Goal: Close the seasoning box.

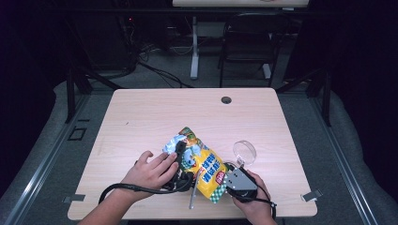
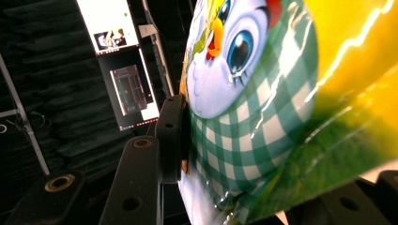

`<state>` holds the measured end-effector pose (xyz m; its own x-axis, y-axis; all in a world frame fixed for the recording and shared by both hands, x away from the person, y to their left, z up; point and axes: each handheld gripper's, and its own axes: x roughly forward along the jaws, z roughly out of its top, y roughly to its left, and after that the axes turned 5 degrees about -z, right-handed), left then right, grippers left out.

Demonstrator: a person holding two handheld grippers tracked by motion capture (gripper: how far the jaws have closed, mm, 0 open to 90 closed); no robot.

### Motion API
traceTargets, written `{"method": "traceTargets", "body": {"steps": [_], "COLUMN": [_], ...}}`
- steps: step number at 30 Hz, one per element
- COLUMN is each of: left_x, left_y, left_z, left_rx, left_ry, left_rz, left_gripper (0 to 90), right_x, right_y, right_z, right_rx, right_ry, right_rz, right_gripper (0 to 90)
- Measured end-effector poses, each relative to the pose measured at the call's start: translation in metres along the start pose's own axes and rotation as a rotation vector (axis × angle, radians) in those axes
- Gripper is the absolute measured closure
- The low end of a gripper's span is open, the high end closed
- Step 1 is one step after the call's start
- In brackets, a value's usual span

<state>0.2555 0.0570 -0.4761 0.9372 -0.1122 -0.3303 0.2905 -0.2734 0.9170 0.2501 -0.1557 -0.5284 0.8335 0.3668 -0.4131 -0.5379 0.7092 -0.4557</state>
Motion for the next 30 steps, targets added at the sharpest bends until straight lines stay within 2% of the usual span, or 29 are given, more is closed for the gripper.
{"method": "traceTargets", "body": {"steps": [5,8,10,11,17,28,30], "left_x": [-0.001,-0.001,-0.002,-0.002,-0.003,-0.005,-0.005], "left_y": [0.001,0.002,0.002,0.002,0.004,0.007,0.008], "left_z": [0.001,0.001,0.002,0.002,0.005,0.010,0.010], "left_rx": [0.006,0.003,0.013,0.005,0.021,0.037,0.028], "left_ry": [-0.002,-0.001,-0.006,-0.005,-0.006,-0.013,-0.015], "left_rz": [0.008,-0.004,0.007,-0.003,0.001,0.014,0.009], "left_gripper": [62.3,62.4,62.4,62.4,62.4,62.5,62.5], "right_x": [-0.001,-0.002,-0.003,-0.004,-0.005,-0.009,-0.010], "right_y": [-0.001,-0.001,-0.001,-0.001,-0.004,-0.006,-0.007], "right_z": [0.000,0.001,0.000,0.000,-0.002,-0.004,-0.004], "right_rx": [0.015,0.031,0.033,0.034,0.055,0.067,0.071], "right_ry": [0.006,0.009,0.013,0.016,0.017,0.021,0.018], "right_rz": [0.007,0.015,0.013,0.014,0.027,0.021,0.017], "right_gripper": [70.6,70.6,70.6,70.6,70.5,70.5,70.5]}}
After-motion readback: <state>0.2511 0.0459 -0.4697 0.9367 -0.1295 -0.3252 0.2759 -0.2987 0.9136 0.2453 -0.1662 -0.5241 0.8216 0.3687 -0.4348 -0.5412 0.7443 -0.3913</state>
